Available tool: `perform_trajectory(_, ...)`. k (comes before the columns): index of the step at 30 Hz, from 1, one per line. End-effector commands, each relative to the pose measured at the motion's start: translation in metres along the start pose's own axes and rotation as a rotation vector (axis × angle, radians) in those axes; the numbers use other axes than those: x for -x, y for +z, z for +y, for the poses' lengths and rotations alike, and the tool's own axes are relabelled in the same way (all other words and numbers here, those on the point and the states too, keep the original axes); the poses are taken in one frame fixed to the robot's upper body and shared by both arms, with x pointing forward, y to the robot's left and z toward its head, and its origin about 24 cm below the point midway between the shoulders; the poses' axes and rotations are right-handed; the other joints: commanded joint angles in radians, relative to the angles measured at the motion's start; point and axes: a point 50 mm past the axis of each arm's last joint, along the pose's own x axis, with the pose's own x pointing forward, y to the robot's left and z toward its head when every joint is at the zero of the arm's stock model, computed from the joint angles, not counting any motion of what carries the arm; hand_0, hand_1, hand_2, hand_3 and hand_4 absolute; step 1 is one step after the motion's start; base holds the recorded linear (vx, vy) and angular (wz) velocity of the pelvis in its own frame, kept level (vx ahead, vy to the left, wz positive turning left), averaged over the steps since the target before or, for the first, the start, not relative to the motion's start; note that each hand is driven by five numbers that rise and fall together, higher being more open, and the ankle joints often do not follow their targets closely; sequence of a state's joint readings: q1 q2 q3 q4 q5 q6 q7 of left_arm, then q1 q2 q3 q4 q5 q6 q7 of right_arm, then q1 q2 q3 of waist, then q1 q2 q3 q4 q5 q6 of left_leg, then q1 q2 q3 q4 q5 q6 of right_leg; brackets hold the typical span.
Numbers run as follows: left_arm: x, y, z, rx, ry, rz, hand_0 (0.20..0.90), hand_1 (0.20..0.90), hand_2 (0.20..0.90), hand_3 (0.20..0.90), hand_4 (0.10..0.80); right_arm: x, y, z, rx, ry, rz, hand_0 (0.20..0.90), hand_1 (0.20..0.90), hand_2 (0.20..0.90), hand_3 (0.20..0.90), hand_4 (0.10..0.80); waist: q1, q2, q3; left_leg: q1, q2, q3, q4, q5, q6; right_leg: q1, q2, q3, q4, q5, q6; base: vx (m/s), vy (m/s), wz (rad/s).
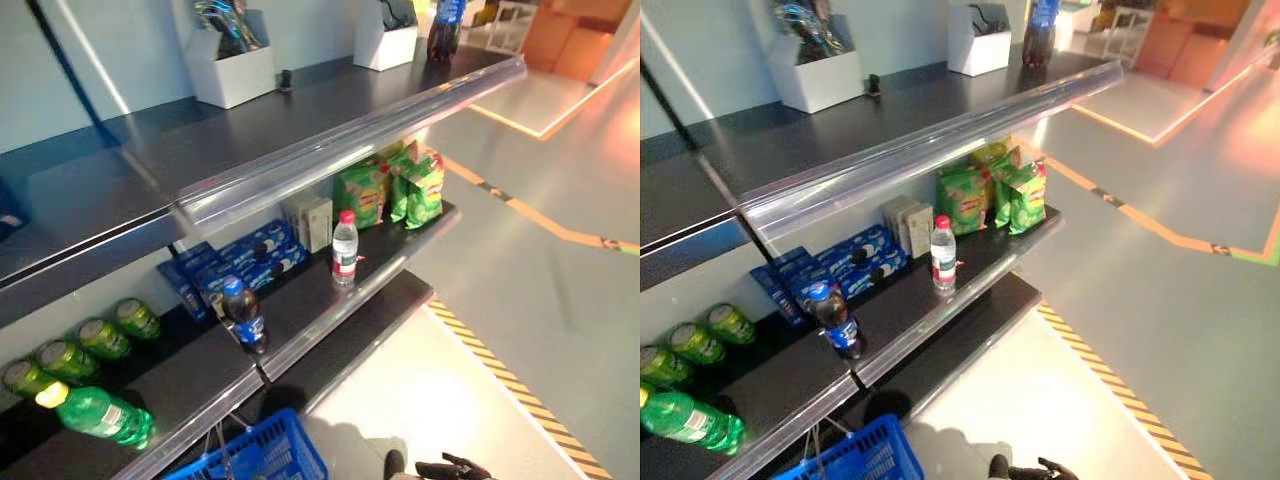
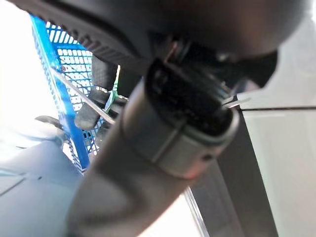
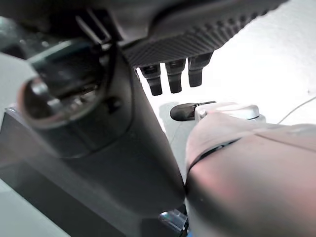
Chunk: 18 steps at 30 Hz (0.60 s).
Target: Pick up the drink and place into the basket.
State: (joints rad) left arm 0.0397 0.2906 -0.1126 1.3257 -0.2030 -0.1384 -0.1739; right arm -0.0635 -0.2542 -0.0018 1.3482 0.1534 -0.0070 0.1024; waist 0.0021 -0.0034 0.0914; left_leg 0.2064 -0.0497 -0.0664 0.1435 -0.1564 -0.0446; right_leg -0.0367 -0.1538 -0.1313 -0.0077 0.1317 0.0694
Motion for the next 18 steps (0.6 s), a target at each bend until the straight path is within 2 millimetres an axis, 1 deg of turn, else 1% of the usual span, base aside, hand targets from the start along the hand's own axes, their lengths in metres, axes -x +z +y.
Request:
perform_trajectory(1, -0.002, 0.067, 0.002, -0.032, -0.031, -0.287, 0.300, 0.300, 0.300, 0.200, 0.100, 0.002, 0.000, -0.014, 0.103, -0.031, 0.016, 0.900, 0.900, 0.900, 0.900, 0.800, 0.017, -0.023, 0.026, -0.100, 0.085, 0.016, 0.138, 0.112, 0.002, -0.024, -0.009, -0.009, 0.096, -0.041, 0.015, 0.100, -0.217, -0.34)
perform_trajectory(2, -0.002, 0.067, 0.002, -0.028, -0.030, -0.290, 0.300, 0.300, 0.300, 0.200, 0.100, 0.002, 0.001, -0.014, 0.109, -0.030, 0.011, 0.900, 0.900, 0.900, 0.900, 0.800, 0.019, -0.023, 0.027, -0.106, 0.086, 0.015, 0.147, 0.116, 0.001, -0.022, -0.007, -0.011, 0.096, -0.044, 0.013, 0.154, -0.305, -0.48)
perform_trajectory(3, -0.002, 0.070, -0.001, 0.003, -0.041, -0.309, 0.300, 0.300, 0.300, 0.200, 0.100, 0.002, 0.014, -0.016, 0.122, -0.033, -0.035, 0.900, 0.900, 0.900, 0.900, 0.800, 0.039, -0.025, 0.041, -0.162, 0.089, 0.017, 0.205, 0.143, 0.001, 0.018, 0.010, -0.026, 0.090, -0.074, -0.016, 0.183, -0.325, -0.47)
perform_trajectory(6, -0.002, 0.073, -0.004, 0.011, -0.058, -0.323, 0.300, 0.300, 0.300, 0.200, 0.100, 0.002, 0.021, -0.018, 0.138, -0.034, -0.062, 0.900, 0.900, 0.900, 0.900, 0.800, 0.049, -0.026, 0.042, -0.182, 0.085, 0.023, 0.221, 0.144, 0.009, 0.036, 0.016, -0.031, 0.085, -0.088, -0.025, 0.132, -0.217, -0.10)
perform_trajectory(7, -0.002, 0.075, -0.005, 0.022, -0.064, -0.330, 0.300, 0.300, 0.300, 0.200, 0.100, 0.002, 0.024, -0.017, 0.147, -0.035, -0.068, 0.900, 0.900, 0.900, 0.900, 0.800, 0.052, -0.023, 0.042, -0.188, 0.089, 0.032, 0.226, 0.147, 0.008, 0.037, 0.021, -0.038, 0.088, -0.097, -0.032, 0.081, -0.205, 0.18)
perform_trajectory(9, -0.002, 0.083, -0.007, 0.032, -0.079, -0.348, 0.300, 0.300, 0.300, 0.200, 0.100, 0.002, 0.027, -0.019, 0.142, -0.051, -0.069, 0.900, 0.900, 0.900, 0.900, 0.800, 0.062, -0.018, 0.050, -0.211, 0.109, 0.067, 0.225, 0.165, -0.006, 0.059, 0.028, -0.069, 0.082, -0.116, -0.040, 0.042, -0.198, 0.39)
perform_trajectory(10, -0.002, 0.084, -0.009, 0.021, -0.089, -0.351, 0.300, 0.300, 0.300, 0.200, 0.100, 0.002, 0.027, -0.020, 0.130, -0.059, -0.064, 0.900, 0.900, 0.900, 0.900, 0.800, 0.065, -0.016, 0.052, -0.211, 0.122, 0.091, 0.207, 0.169, -0.013, 0.074, 0.028, -0.089, 0.071, -0.120, -0.039, 0.028, -0.153, 0.46)
perform_trajectory(11, -0.002, 0.085, -0.011, 0.010, -0.095, -0.351, 0.300, 0.300, 0.300, 0.200, 0.100, 0.002, 0.026, -0.022, 0.126, -0.066, -0.060, 0.900, 0.900, 0.900, 0.900, 0.800, 0.067, -0.015, 0.051, -0.208, 0.128, 0.116, 0.188, 0.167, -0.015, 0.085, 0.027, -0.109, 0.062, -0.124, -0.038, 0.018, -0.111, 0.35)
perform_trajectory(12, -0.002, 0.085, -0.013, 0.005, -0.099, -0.352, 0.300, 0.300, 0.300, 0.200, 0.100, 0.002, 0.026, -0.023, 0.124, -0.073, -0.057, 0.900, 0.900, 0.900, 0.900, 0.800, 0.069, -0.013, 0.050, -0.206, 0.124, 0.130, 0.178, 0.164, -0.016, 0.090, 0.028, -0.122, 0.056, -0.126, -0.040, 0.007, -0.106, 0.59)
perform_trajectory(13, -0.003, 0.085, -0.015, 0.003, -0.105, -0.355, 0.300, 0.300, 0.300, 0.200, 0.100, 0.002, 0.025, -0.025, 0.124, -0.079, -0.050, 0.900, 0.900, 0.900, 0.900, 0.800, 0.071, -0.011, 0.049, -0.204, 0.111, 0.151, 0.178, 0.155, -0.017, 0.095, 0.028, -0.145, 0.049, -0.129, -0.043, -0.001, -0.072, 0.59)
perform_trajectory(14, -0.003, 0.086, -0.015, 0.003, -0.107, -0.356, 0.300, 0.300, 0.300, 0.200, 0.100, 0.003, 0.025, -0.026, 0.123, -0.081, -0.049, 0.900, 0.900, 0.900, 0.900, 0.800, 0.070, -0.011, 0.048, -0.205, 0.109, 0.155, 0.182, 0.152, -0.017, 0.097, 0.028, -0.151, 0.048, -0.130, -0.044, -0.020, -0.085, 0.89)
perform_trajectory(16, -0.003, 0.089, -0.021, 0.004, -0.122, -0.362, 0.300, 0.300, 0.300, 0.200, 0.100, 0.004, 0.019, -0.031, 0.115, -0.108, -0.030, 0.900, 0.900, 0.900, 0.900, 0.800, 0.069, -0.006, 0.054, -0.206, 0.094, 0.245, 0.253, 0.137, -0.037, 0.109, 0.022, -0.229, 0.038, -0.134, -0.058, -0.053, -0.075, 0.70)
perform_trajectory(17, -0.003, 0.089, -0.021, 0.002, -0.123, -0.362, 0.300, 0.300, 0.300, 0.200, 0.100, 0.004, 0.019, -0.032, 0.112, -0.110, -0.030, 0.900, 0.900, 0.900, 0.900, 0.800, 0.067, -0.008, 0.052, -0.210, 0.090, 0.248, 0.254, 0.140, -0.037, 0.106, 0.019, -0.235, 0.037, -0.132, -0.058, -0.083, -0.039, 0.74)
perform_trajectory(18, -0.003, 0.090, -0.023, 0.002, -0.128, -0.365, 0.300, 0.300, 0.300, 0.200, 0.100, 0.004, 0.016, -0.034, 0.108, -0.116, -0.023, 0.900, 0.900, 0.900, 0.900, 0.800, 0.070, -0.005, 0.057, -0.206, 0.085, 0.279, 0.272, 0.122, -0.043, 0.113, 0.017, -0.280, 0.032, -0.130, -0.057, -0.098, -0.011, 0.93)
